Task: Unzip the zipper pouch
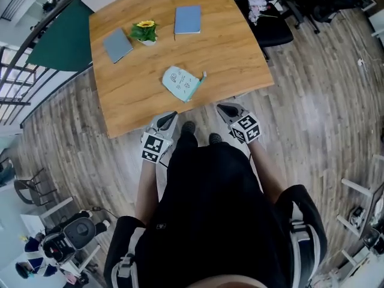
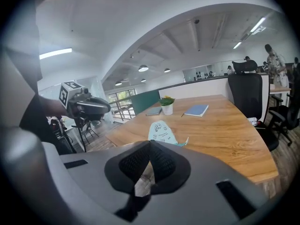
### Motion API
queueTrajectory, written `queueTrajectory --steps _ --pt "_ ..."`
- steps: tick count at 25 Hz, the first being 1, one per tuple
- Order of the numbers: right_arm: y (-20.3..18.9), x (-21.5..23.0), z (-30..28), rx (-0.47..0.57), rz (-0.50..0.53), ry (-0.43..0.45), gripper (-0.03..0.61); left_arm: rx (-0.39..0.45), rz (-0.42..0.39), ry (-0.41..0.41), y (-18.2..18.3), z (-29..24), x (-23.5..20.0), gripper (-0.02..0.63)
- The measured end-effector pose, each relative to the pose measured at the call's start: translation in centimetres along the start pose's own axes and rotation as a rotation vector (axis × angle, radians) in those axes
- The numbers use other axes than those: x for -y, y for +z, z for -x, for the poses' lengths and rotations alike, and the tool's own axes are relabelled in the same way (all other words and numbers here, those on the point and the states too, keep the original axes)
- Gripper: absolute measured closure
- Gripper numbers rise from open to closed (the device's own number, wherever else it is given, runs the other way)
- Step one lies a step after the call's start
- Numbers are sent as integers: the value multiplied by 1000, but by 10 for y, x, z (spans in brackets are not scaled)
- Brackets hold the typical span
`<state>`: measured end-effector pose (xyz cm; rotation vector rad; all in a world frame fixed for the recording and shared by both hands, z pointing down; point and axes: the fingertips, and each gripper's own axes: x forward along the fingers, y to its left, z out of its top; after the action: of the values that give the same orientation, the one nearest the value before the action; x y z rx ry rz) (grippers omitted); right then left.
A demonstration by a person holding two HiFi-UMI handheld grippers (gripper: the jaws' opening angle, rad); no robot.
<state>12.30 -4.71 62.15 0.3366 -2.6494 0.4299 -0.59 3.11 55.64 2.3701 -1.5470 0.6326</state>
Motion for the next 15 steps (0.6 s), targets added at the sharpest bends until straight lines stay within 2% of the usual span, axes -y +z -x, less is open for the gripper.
queueTrajectory --steps 5,9,15 --pt "4 -1 -20 -12 -16 -58 575 -16 -56 -49 -11 -11 -29 612" --pt "11 2 -32 -5 -17 -107 575 -36 -102 -126 -19 -23 -42 612" --pt "13 3 -42 8 -72 -189 575 -84 -228 -211 -33 -36 -52 612"
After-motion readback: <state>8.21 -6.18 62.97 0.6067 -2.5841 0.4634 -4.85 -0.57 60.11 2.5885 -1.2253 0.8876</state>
